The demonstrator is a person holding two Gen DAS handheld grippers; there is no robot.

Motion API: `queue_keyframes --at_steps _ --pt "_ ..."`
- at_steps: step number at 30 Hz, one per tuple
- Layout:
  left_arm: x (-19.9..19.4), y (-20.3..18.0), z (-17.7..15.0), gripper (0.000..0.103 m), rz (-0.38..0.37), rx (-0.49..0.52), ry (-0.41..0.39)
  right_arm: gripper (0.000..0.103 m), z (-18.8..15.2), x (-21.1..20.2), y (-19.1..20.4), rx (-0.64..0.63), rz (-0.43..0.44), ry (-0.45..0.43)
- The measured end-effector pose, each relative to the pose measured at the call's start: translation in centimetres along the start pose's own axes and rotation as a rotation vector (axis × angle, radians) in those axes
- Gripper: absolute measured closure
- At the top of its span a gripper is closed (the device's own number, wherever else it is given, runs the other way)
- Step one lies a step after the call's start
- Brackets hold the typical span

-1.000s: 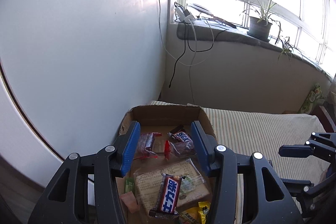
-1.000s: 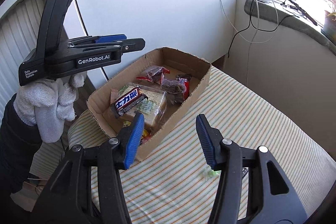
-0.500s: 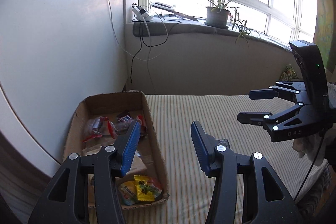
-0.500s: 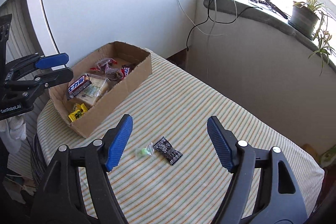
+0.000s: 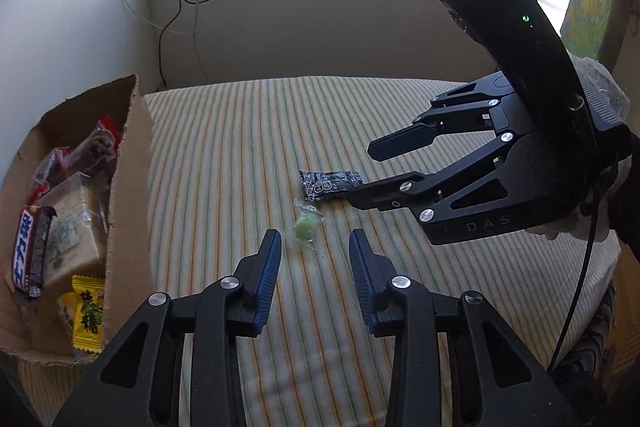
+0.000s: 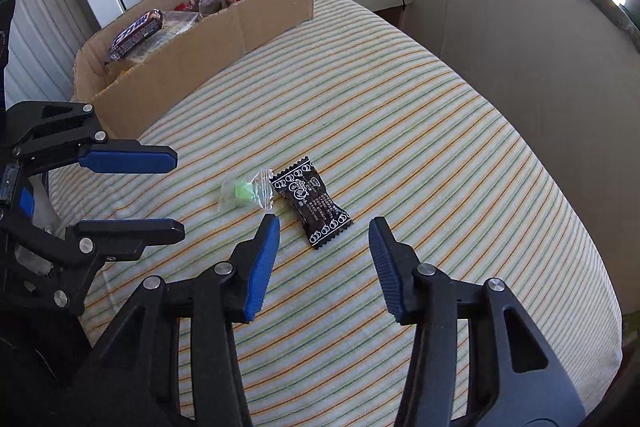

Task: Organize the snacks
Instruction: 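Grasp the green candy with the left tool while the right grasps the black candy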

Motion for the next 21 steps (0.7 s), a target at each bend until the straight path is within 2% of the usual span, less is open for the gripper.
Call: queue_keyframes --at_steps 8,11,12,18,21 --pt "3.1 0.5 0.8 0.072 0.012 0.0 0.04 0.055 0.5 2.0 -0.4 -0.012 0.021 -0.003" --pt "3.7 0.3 1.1 0.073 0.004 -0.003 0.045 0.068 0.7 1.8 -0.4 0.001 0.031 -0.012" --pt "3.8 0.2 1.3 0.077 0.011 0.005 0.044 0.076 0.6 1.7 -0.5 0.002 0.023 -0.013" --pt "3.9 -0.2 1.0 0.087 0.027 0.012 0.039 0.077 0.1 1.1 -1.3 0.051 0.017 -0.029" --pt "3.8 0.0 1.0 0.088 0.031 0.006 0.033 0.077 -0.4 0.6 -1.7 0.098 0.018 -0.046"
Point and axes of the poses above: each gripper's, at about its wrist camera, not at the fingertips, and x roughly the way its jaws point, y to its left, z to its top, the point moved 6 cm from there along x, roughly the way its jaws point, and after that the axes turned 2 degrees about y, right-handed, at the moved point
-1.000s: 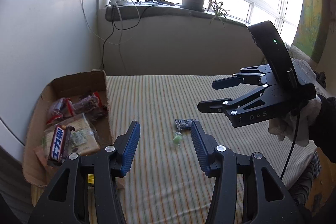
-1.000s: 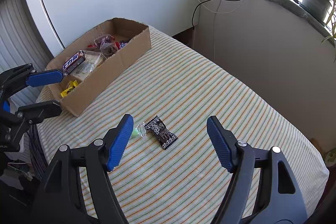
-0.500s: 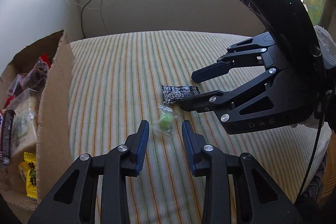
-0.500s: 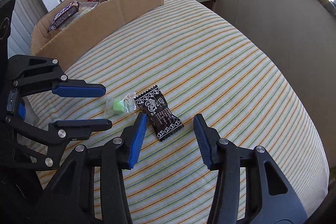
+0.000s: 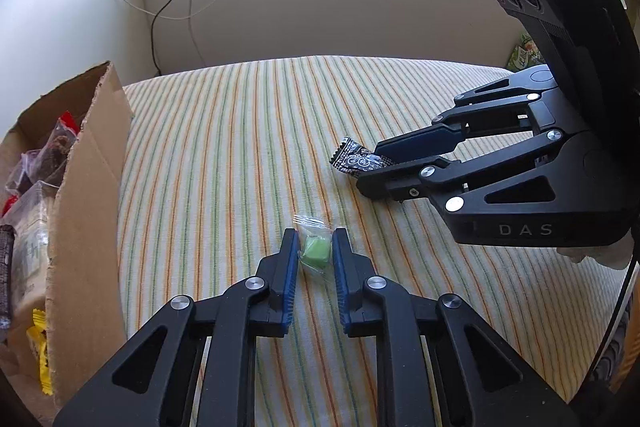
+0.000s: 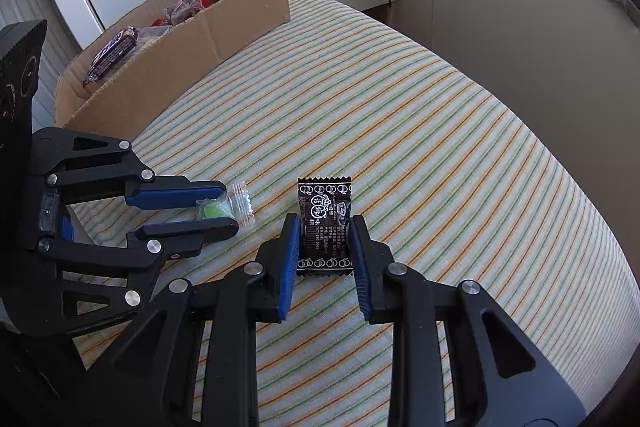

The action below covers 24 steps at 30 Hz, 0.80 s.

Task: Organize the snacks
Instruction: 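Grasp the green candy with the left tool while the right grasps the black candy, then drop the green and black candies into the box, opening both tools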

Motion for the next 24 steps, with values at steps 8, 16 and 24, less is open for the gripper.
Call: queue_keyframes --at_steps 8,16,24 --pt "-2.9 0.3 -0.7 0.088 -0.014 -0.059 -0.059 0.077 -0.6 -2.9 0.3 0.054 -0.01 -0.063" --pt "-8.0 1.8 -0.3 0.088 0.003 -0.089 -0.159 0.077 1.0 -6.3 2.4 0.027 -0.021 -0.132" --pt "-12.1 6.2 -0.9 0.088 0.089 -0.148 -0.232 0.077 3.9 -7.7 5.4 0.007 -0.015 -0.183"
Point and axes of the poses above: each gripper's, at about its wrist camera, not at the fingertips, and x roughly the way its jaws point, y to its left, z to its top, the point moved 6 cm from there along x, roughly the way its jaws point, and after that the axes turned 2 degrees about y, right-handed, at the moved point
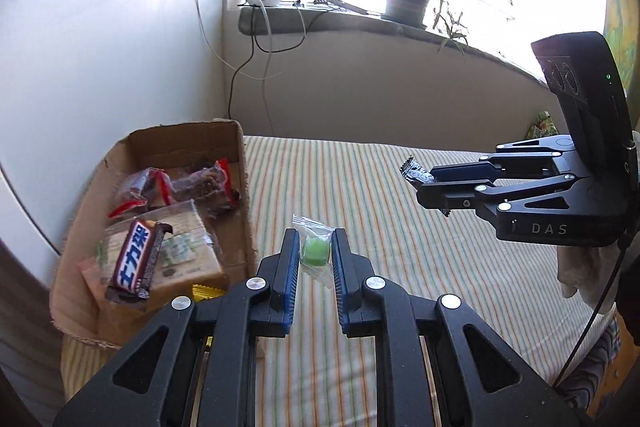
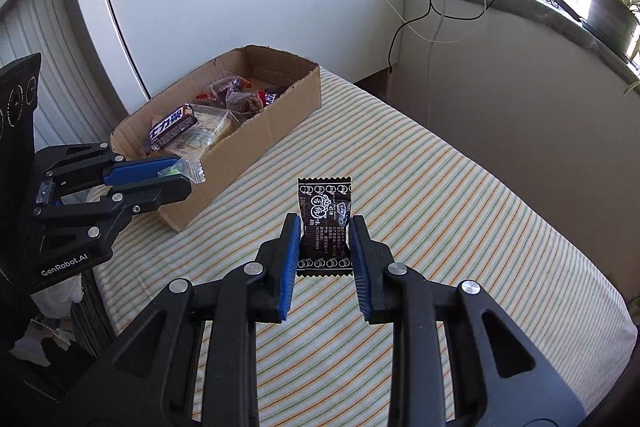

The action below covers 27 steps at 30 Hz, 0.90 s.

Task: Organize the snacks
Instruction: 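Drop the green and black candies into the box, opening both tools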

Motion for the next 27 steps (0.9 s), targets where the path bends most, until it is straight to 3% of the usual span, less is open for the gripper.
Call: queue_keyframes --at_steps 14,27 --pt "-2.7 10.5 -0.7 0.088 0.2 -0.113 -0.042 0.077 5.9 2.0 7.4 -0.068 0.073 -0.03" --pt "-2.1 12.8 -0.9 0.088 0.198 -0.137 -0.04 0.077 8.0 5.9 11.3 -0.087 0.109 0.014"
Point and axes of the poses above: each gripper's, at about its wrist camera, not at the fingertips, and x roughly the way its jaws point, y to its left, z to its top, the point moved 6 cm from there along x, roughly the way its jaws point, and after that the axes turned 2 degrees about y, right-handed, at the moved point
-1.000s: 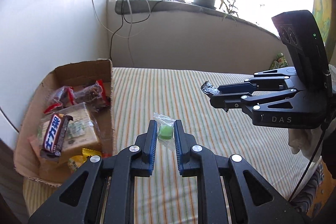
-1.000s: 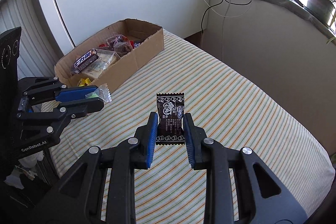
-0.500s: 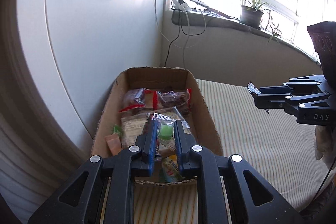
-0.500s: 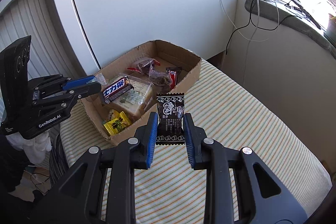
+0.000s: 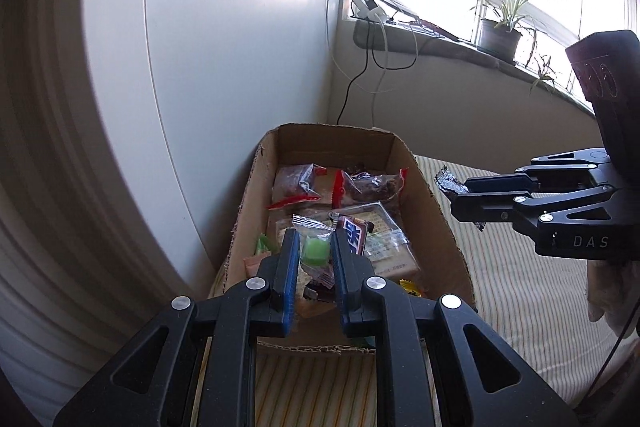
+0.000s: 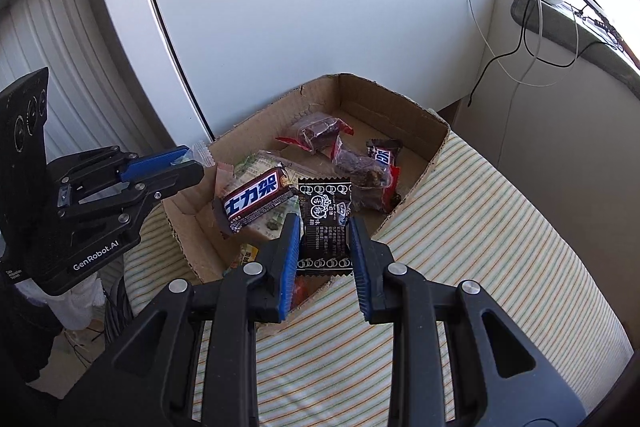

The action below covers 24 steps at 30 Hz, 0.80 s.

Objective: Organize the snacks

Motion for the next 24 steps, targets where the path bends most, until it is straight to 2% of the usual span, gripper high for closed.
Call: queue_keyframes --at_steps 1,3,6,11,15,17,19,24 --pt "0.1 0.1 0.1 0.084 0.003 -0.004 -0.001 0.077 0.1 0.0 0.2 -0.002 0.008 -0.003" --pt "0.3 0.3 0.3 0.083 -0.003 -0.027 -0.002 0.075 0.4 0.1 0.2 0.001 -0.003 -0.009" --pt "0.2 0.6 0.6 0.081 0.01 -0.041 -0.014 0.064 0.6 -0.4 0.1 0.01 0.004 -0.023" --pt "-0.3 0.3 0.8 0.081 0.017 -0.033 -0.021 0.063 0.1 -1.7 -0.1 0.021 0.005 -0.041" --pt "-0.8 -0.2 0.7 0.081 0.026 -0.028 -0.02 0.055 -0.5 -2.8 -0.3 0.025 0.003 -0.06" --pt "-1.3 -0.5 0.7 0.081 0.024 -0.029 -0.018 0.055 -0.9 -3.5 -0.2 0.025 0.005 -0.072" --pt "-1.8 -0.9 0.7 0.07 0.028 -0.031 -0.021 0.052 -1.3 -4.1 -0.2 0.026 -0.007 -0.084" --pt "-3.4 -2.1 0.7 0.059 0.05 -0.026 -0.033 0.038 -2.3 -5.8 -0.2 0.023 -0.033 -0.107"
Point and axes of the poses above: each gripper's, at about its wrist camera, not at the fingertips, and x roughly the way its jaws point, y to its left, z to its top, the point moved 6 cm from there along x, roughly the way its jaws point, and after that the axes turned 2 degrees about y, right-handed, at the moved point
